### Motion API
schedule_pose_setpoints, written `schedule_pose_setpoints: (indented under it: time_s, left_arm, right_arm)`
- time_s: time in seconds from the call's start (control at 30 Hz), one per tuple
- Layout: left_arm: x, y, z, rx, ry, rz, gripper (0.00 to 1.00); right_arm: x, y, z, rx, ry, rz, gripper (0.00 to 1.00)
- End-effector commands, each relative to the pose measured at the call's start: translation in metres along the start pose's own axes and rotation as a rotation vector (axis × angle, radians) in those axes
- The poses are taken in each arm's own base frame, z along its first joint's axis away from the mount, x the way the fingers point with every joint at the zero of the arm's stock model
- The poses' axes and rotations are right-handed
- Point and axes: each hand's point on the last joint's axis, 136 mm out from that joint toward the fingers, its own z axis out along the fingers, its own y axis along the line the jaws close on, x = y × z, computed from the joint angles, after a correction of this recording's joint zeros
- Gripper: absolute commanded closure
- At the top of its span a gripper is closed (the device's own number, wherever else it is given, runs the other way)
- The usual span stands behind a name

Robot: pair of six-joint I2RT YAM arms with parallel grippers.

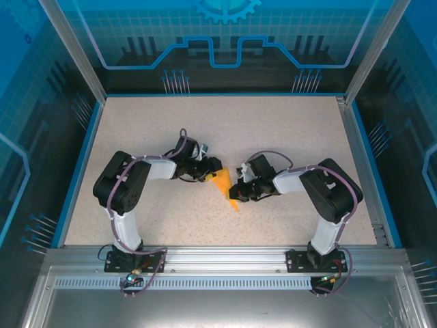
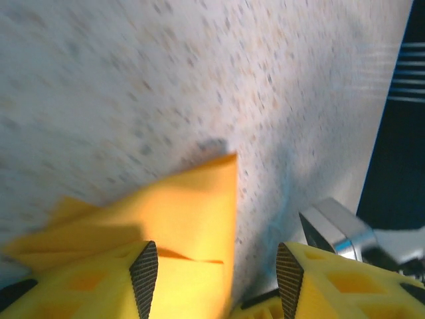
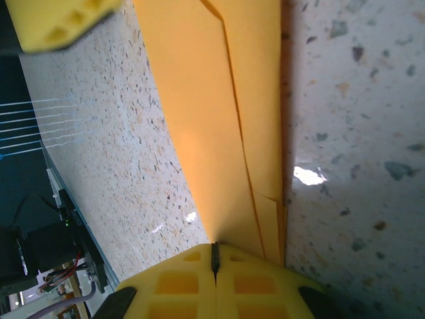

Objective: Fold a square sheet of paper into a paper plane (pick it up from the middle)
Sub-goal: Fold the wing for the fifth time at the center of the table.

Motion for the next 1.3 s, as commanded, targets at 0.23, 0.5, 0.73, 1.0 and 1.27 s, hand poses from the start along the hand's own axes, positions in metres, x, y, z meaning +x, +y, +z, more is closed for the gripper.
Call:
schedule_pose_setpoints:
  time_s: [0.23, 0.5, 0.73, 1.0, 1.27]
  left_arm:
    - [-0.039, 0.035, -0.016, -0.129, -0.093, -0.034, 0.46]
    - [-0.052, -0.006, -0.052, -0.090, -0.150, 0.036, 0.45]
    - [-0.026, -0.047, -0.065, -0.005, -0.122, 0.100, 0.51]
    - [0.030, -0.056, -0.011, 0.040, 0.051, 0.105, 0.60]
    - [0.043, -0.022, 0.024, -0.016, 0.104, 0.027, 0.62]
  right_arm:
    - [0.042, -0.049, -0.001, 0.156, 0.113, 0.137, 1.00]
    - [0.040, -0.046, 0.001, 0.148, 0.112, 0.130, 1.00]
    - [0.036, -0.042, 0.001, 0.142, 0.101, 0.128, 1.00]
    - [0.030, -0.036, -0.001, 0.119, 0.069, 0.131, 1.00]
    - [0.020, -0.018, -0.005, 0.062, 0.033, 0.109, 0.99]
